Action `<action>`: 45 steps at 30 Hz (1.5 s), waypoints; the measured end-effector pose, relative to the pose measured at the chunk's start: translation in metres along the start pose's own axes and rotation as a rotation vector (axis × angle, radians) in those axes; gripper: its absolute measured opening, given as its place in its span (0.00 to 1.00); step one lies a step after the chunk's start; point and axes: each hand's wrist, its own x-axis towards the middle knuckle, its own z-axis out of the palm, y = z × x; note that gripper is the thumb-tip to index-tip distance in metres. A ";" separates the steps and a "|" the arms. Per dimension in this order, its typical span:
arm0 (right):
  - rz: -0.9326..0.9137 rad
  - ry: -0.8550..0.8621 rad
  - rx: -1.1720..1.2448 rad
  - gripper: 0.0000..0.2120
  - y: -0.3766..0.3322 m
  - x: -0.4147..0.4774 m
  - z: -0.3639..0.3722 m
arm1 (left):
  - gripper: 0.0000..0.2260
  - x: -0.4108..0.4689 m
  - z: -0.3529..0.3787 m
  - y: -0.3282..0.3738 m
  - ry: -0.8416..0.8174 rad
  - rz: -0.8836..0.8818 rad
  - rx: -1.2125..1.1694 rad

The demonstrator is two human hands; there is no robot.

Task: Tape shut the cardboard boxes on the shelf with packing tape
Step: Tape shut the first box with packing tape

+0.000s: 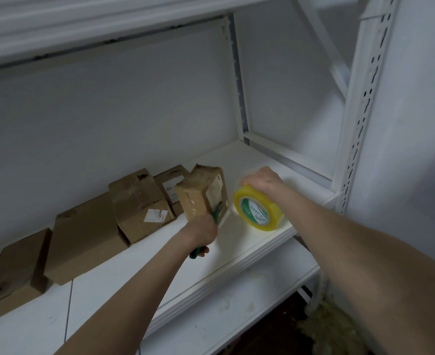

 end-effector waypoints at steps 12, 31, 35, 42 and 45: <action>-0.078 0.121 0.310 0.03 0.031 0.002 -0.017 | 0.26 0.054 0.054 0.017 0.093 0.268 0.281; -0.246 -0.047 0.283 0.21 0.039 -0.017 -0.025 | 0.08 0.056 -0.007 0.087 0.415 0.382 -0.458; -0.250 -0.076 0.154 0.33 0.039 -0.016 -0.030 | 0.10 0.056 -0.009 0.087 0.434 0.399 -0.434; -0.312 0.063 -0.032 0.28 0.042 -0.008 -0.024 | 0.06 0.054 -0.005 0.092 0.435 0.474 -0.438; -0.315 0.078 -0.028 0.26 0.045 -0.008 -0.020 | 0.07 0.049 -0.002 0.093 0.433 0.484 -0.488</action>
